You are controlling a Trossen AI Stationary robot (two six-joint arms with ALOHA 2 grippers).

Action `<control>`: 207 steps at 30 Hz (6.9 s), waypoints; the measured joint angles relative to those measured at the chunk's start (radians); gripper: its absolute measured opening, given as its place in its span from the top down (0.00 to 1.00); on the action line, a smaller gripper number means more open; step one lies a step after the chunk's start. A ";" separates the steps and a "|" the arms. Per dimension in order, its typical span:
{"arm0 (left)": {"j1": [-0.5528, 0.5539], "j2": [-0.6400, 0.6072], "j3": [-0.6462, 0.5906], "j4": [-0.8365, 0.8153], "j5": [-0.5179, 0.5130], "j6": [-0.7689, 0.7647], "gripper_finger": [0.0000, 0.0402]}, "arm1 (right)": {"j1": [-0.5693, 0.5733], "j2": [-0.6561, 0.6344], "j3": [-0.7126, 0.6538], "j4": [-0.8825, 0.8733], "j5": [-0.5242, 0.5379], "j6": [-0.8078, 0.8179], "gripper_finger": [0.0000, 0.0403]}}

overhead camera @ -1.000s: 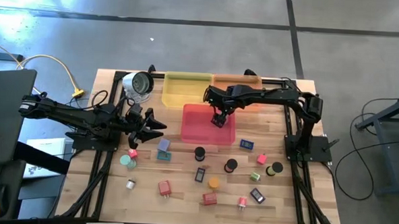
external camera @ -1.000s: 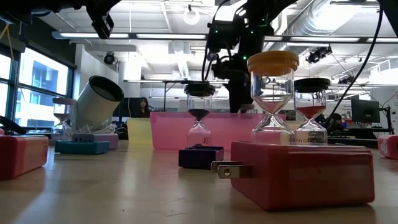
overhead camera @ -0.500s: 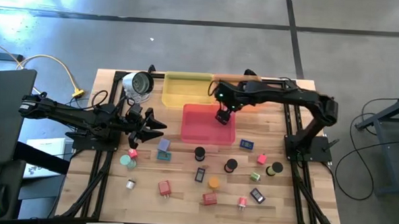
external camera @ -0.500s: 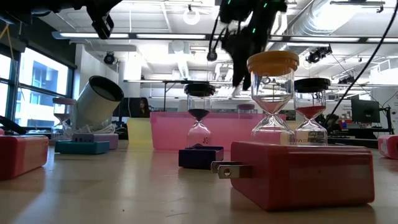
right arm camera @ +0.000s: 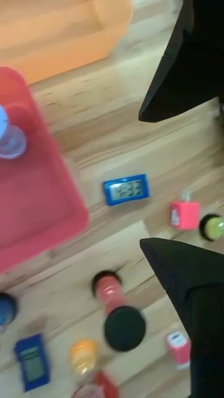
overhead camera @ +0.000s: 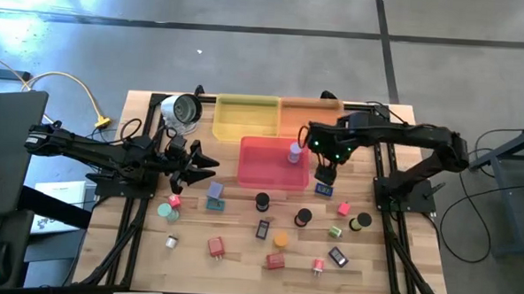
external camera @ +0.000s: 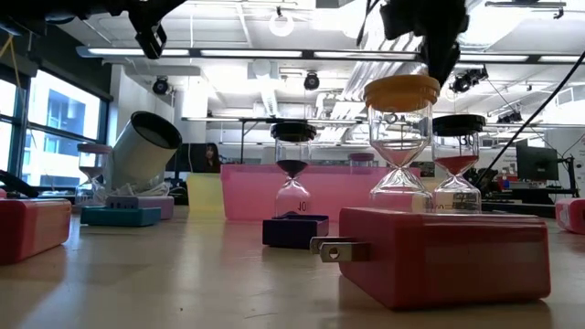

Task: Pick & Place Office items
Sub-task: Put the blue digital clock into the orange bin

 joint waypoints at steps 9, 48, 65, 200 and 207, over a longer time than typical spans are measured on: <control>0.000 0.000 0.000 0.000 0.000 0.000 0.56 | 0.086 0.006 -0.115 0.001 0.057 -0.028 0.23; 0.000 0.118 0.000 0.000 -0.055 0.038 0.56 | 0.095 0.008 -0.635 0.608 0.007 -0.084 0.23; 0.000 0.228 0.000 0.055 -0.055 0.000 0.56 | 0.095 0.008 -0.635 0.684 0.082 -0.127 0.23; 0.441 0.172 0.000 0.120 0.580 -0.083 0.56 | -0.660 0.444 -0.031 0.348 0.043 -0.281 0.69; 0.496 0.172 0.000 0.132 0.716 -0.140 0.56 | -0.678 0.463 -0.031 0.360 0.038 -0.279 0.58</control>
